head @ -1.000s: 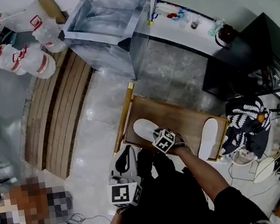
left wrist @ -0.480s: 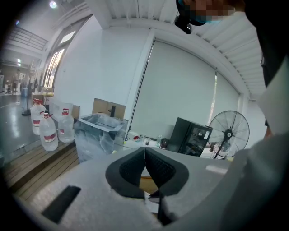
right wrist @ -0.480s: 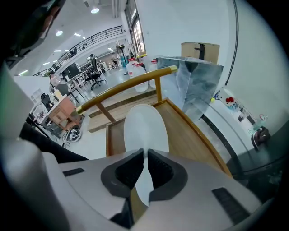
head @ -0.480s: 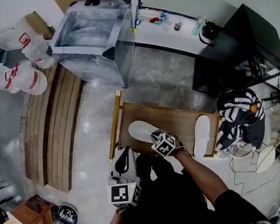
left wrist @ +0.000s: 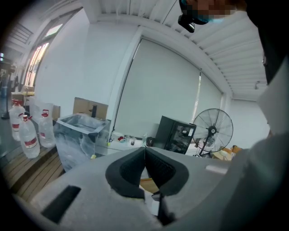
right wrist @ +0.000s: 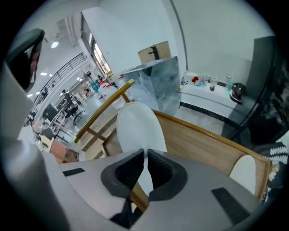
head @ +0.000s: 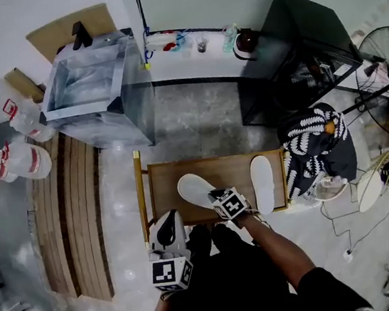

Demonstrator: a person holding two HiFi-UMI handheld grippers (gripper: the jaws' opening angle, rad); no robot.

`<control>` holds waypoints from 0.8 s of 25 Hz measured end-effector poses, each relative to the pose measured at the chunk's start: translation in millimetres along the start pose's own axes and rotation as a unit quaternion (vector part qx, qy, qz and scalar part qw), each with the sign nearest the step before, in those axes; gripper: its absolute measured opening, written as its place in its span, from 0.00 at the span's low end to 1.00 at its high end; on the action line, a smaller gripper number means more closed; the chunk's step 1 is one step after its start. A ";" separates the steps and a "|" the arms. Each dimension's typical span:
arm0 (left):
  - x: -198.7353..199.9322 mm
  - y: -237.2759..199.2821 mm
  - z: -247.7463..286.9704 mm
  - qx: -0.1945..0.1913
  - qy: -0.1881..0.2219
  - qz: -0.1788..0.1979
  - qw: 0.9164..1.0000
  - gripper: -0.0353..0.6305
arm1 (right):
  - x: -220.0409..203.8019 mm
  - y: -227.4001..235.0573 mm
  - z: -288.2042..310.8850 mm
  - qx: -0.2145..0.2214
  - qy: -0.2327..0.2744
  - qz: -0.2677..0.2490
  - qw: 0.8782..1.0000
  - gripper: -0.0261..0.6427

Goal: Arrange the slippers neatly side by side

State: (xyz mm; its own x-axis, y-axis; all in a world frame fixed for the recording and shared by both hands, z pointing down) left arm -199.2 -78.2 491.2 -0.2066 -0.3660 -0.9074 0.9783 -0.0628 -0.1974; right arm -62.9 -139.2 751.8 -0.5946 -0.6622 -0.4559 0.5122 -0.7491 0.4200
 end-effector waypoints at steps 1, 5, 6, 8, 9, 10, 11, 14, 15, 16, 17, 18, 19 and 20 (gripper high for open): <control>0.3 4.7 3.5 -0.009 -0.001 0.003 1.000 0.08 | -1.7 6.2 -7.3 -0.006 0.011 0.020 1.000 0.08; 3.1 25.1 18.4 -0.044 -0.004 0.013 0.999 0.08 | -8.6 28.9 -33.4 -0.027 0.058 0.096 0.993 0.08; 3.6 31.1 21.5 -0.052 -0.004 0.015 0.999 0.08 | -12.7 34.7 -38.9 -0.034 0.067 0.114 0.991 0.08; 3.4 42.5 26.6 -0.066 -0.006 0.022 0.998 0.08 | -22.1 44.7 -48.4 -0.043 0.081 0.149 0.985 0.08; 3.0 47.8 29.0 -0.073 -0.008 0.025 0.997 0.08 | -26.6 48.5 -52.5 -0.046 0.088 0.166 0.981 0.08; 2.6 53.0 31.4 -0.080 -0.010 0.028 0.996 0.08 | -31.1 51.8 -56.3 -0.047 0.096 0.184 0.977 0.08; 2.3 58.2 33.8 -0.087 -0.011 0.031 0.996 0.08 | -35.7 55.0 -59.8 -0.047 0.105 0.203 0.972 0.08; 0.8 73.3 40.6 -0.107 -0.017 0.037 0.993 0.08 | -50.9 65.2 -67.2 -0.048 0.129 0.264 0.955 0.08; 0.2 78.1 42.7 -0.112 -0.019 0.038 0.993 0.08 | -56.3 68.6 -68.6 -0.049 0.134 0.282 0.949 0.08; -0.4 82.4 44.8 -0.118 -0.021 0.040 0.992 0.08 | -61.5 71.7 -69.5 -0.050 0.137 0.296 0.944 0.08; -1.1 86.2 46.7 -0.122 -0.023 0.042 0.991 0.08 | -66.4 74.6 -69.7 -0.051 0.139 0.309 0.940 0.08; -2.1 89.1 48.2 -0.126 -0.026 0.044 0.991 0.08 | -71.0 77.1 -69.3 -0.053 0.140 0.320 0.936 0.08; -3.6 91.2 49.2 -0.129 -0.029 0.047 0.990 0.08 | -76.0 79.3 -68.2 -0.055 0.141 0.330 0.932 0.08; -5.6 92.6 50.0 -0.131 -0.032 0.049 0.990 0.08 | -81.1 81.4 -66.4 -0.055 0.142 0.343 0.927 0.08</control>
State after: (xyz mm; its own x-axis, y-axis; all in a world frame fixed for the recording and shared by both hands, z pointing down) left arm -106.7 -128.4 496.6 -0.1007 -0.4176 -0.9030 0.9543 0.2161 -0.2064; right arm 68.2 -147.5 770.8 0.0731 -0.9491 -0.3063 0.7784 -0.1377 0.6124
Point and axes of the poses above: the fingertips, and each gripper's own axes: z forward along the fingers, y to its right, x out of its top, the point moved 3 cm from there along -z, backward along the fingers, and after that the axes turned 10 degrees about x, right-handed, at the moved point
